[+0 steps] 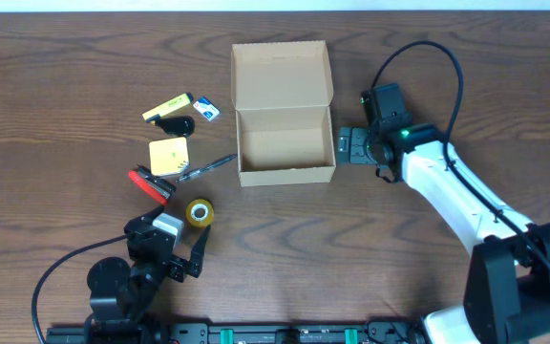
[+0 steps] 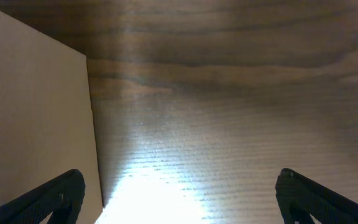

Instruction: Pack container

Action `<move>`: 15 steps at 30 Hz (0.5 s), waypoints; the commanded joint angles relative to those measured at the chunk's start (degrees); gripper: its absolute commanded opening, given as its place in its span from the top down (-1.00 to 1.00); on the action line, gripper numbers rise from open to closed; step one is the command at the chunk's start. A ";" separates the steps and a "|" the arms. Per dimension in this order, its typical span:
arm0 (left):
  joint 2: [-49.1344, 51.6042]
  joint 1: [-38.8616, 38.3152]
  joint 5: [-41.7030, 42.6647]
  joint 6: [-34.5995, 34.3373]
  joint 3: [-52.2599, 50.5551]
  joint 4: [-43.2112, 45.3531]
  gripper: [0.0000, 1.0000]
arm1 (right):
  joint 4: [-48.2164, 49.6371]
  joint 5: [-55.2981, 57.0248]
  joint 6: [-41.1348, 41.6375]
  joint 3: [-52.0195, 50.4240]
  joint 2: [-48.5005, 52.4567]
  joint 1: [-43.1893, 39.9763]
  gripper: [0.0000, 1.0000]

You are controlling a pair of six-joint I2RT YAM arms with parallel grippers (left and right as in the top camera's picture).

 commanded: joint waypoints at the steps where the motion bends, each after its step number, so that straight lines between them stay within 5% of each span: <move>1: -0.33 0.31 0.90 0.20 -1.07 -0.17 -0.91 | 2.05 0.02 -1.44 -1.25 0.66 -0.31 -0.99; 15: -0.33 0.31 0.90 0.20 -1.07 -0.17 -0.91 | 7.50 0.00 -3.78 -2.12 0.76 -0.31 -0.99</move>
